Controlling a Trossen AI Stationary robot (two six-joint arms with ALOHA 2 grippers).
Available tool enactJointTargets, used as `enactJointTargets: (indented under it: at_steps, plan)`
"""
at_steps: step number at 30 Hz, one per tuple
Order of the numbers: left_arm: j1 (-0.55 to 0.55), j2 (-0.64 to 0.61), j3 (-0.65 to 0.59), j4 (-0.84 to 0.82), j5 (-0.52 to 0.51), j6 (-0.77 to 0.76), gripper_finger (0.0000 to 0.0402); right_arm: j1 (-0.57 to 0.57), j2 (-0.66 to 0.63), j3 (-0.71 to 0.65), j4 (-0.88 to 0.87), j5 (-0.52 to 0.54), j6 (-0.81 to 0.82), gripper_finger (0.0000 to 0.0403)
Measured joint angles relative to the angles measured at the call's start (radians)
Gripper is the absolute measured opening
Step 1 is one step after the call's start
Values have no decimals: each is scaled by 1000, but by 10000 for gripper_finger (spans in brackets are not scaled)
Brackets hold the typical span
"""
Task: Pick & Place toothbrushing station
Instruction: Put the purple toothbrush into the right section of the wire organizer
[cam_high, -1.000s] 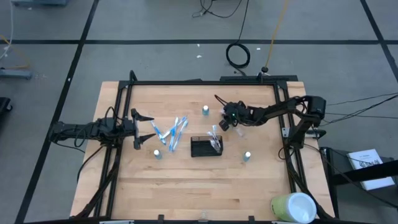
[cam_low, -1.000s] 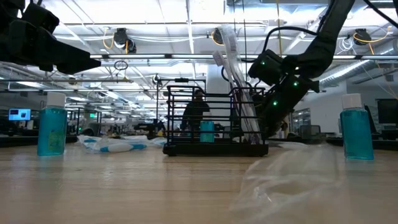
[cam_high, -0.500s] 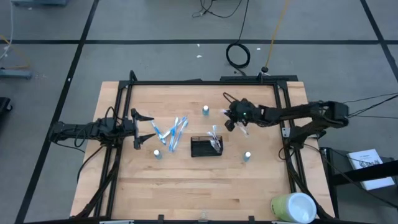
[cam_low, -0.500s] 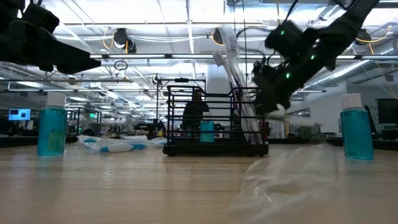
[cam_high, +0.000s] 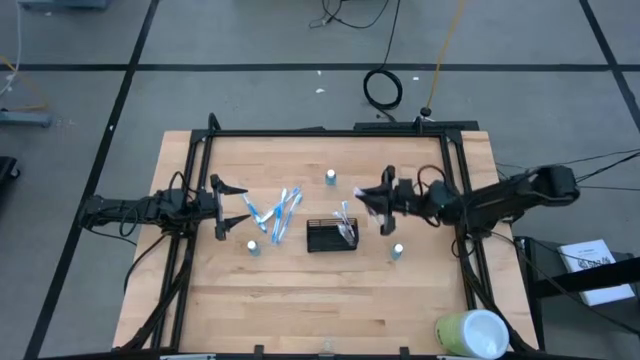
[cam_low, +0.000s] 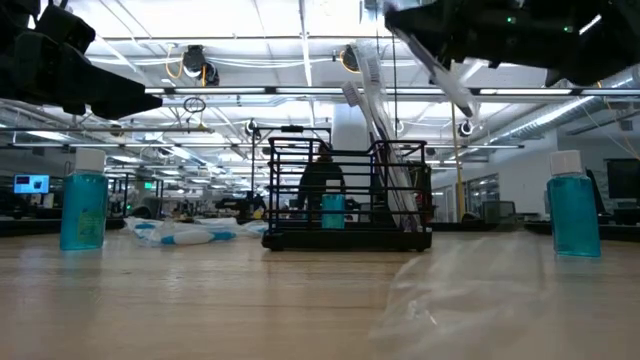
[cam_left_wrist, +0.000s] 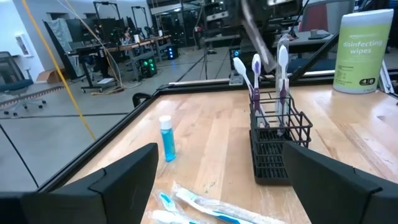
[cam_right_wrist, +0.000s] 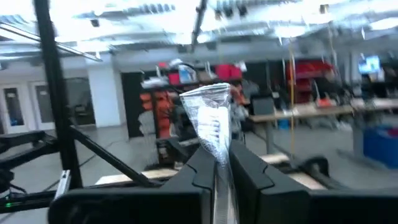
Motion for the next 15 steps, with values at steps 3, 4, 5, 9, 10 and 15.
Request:
enactJointTargets:
  at_steps: [3, 4, 5, 9, 10, 15]
  plan:
    - [0, 0, 0, 0, 0, 0, 351, 40, 96, 1, 158, 0, -70, 14]
    - [0, 0, 0, 0, 0, 0, 351, 48, 133, 7, 206, 1, -90, 14]
    - [0, 0, 0, 0, 0, 0, 351, 52, 171, 16, 245, 1, -105, 14]
    - [0, 0, 0, 0, 0, 0, 351, 58, 298, 63, 340, 2, -116, 14]
    - [0, 0, 0, 0, 0, 0, 351, 58, 322, 80, 338, 2, -116, 14]
    - [0, 0, 0, 0, 0, 0, 351, 58, 413, 173, 339, 2, -149, 14]
